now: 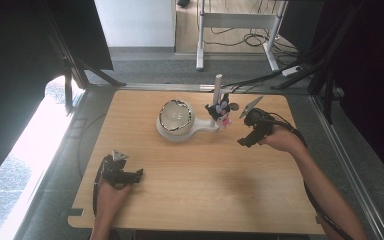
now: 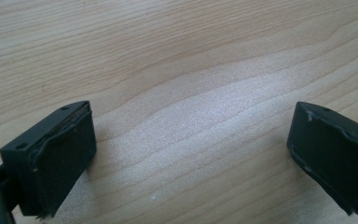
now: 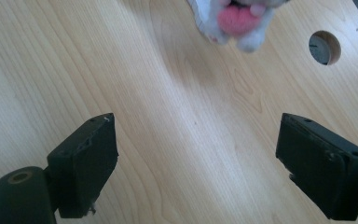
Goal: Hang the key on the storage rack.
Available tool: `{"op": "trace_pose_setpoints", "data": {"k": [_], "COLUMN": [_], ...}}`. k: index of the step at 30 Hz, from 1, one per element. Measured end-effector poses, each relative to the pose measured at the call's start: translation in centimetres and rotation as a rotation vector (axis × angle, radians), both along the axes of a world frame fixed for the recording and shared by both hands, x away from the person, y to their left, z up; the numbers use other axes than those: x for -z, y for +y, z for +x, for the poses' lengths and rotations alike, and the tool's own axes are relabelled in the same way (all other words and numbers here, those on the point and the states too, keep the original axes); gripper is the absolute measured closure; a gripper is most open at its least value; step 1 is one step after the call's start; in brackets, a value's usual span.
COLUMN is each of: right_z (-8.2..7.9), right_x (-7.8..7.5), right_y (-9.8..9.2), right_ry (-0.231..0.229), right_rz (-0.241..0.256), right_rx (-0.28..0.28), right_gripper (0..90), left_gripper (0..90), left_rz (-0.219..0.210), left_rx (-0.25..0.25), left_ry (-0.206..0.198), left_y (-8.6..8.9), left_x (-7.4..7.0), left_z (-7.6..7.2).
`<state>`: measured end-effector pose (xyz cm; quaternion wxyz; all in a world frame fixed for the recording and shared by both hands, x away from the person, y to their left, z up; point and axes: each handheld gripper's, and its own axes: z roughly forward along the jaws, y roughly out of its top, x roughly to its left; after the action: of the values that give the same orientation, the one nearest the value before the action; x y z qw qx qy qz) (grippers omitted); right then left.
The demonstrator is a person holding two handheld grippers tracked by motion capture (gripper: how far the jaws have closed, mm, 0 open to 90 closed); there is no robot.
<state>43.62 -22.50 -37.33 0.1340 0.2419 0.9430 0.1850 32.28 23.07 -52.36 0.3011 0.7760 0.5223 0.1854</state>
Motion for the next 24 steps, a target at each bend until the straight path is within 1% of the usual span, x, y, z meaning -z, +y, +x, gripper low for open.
{"op": "trace_pose_setpoints", "data": {"k": [5,7,12,13,18,20,21,22,24], "right_z": [-0.6,-1.2,-2.0,-2.5,-3.2,-4.0,-4.0,-4.5,-4.6], "right_x": [0.1,0.2,0.4,0.6,1.0,1.4,1.4,1.7,1.9], "right_y": [-0.7,-1.2,-1.9,-2.4,-3.2,-3.8,-3.8,-4.1,-4.2], "right_ry": [-0.003,-0.007,0.0,0.001,0.002,0.001,0.001,0.001,0.001], "right_rz": [0.005,0.012,0.016,0.015,0.019,0.032,0.032,0.038,0.042], "right_rx": [0.004,0.01,0.018,0.021,0.029,0.035,0.035,0.039,0.042], "right_gripper": [12.3,11.6,9.8,8.8,7.7,6.3,6.3,5.1,4.6], "left_gripper": [1.1,1.1,1.1,1.1,1.1,1.1,1.1,1.1,1.1], "left_rz": [-0.002,0.0,0.003,0.004,0.002,0.002,0.002,0.0,0.0], "left_rx": [-0.002,-0.001,0.003,0.003,0.002,0.002,0.002,-0.001,-0.001], "left_ry": [0.001,0.002,0.002,0.002,0.001,0.001,0.001,0.002,0.002], "left_y": [0.0,0.0,0.0,0.0,0.0,0.0,0.0,0.0,0.0], "left_x": [0.0,0.0,0.0,0.0,0.0,0.0,0.0,0.0,0.0], "left_z": [0.0,0.0,0.0,0.0,0.0,0.0,0.0,0.0,0.0]}}
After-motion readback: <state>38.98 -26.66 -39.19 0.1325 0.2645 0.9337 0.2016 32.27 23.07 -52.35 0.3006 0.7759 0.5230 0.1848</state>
